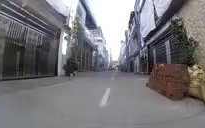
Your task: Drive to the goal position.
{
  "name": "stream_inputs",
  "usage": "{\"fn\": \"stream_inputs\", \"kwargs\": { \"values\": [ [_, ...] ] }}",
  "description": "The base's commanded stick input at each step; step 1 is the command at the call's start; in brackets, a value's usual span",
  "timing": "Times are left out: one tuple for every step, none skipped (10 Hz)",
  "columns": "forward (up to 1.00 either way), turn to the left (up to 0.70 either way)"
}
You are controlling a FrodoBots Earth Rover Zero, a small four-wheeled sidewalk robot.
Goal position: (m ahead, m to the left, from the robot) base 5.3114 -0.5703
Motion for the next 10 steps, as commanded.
{"fn": "stream_inputs", "kwargs": {
  "values": [
    [1.0, 0.0],
    [1.0, 0.0],
    [1.0, 0.0],
    [1.0, 0.0],
    [1.0, 0.0],
    [1.0, 0.0],
    [1.0, 0.0],
    [1.0, 0.0],
    [1.0, 0.0],
    [1.0, 0.0]
  ]
}}
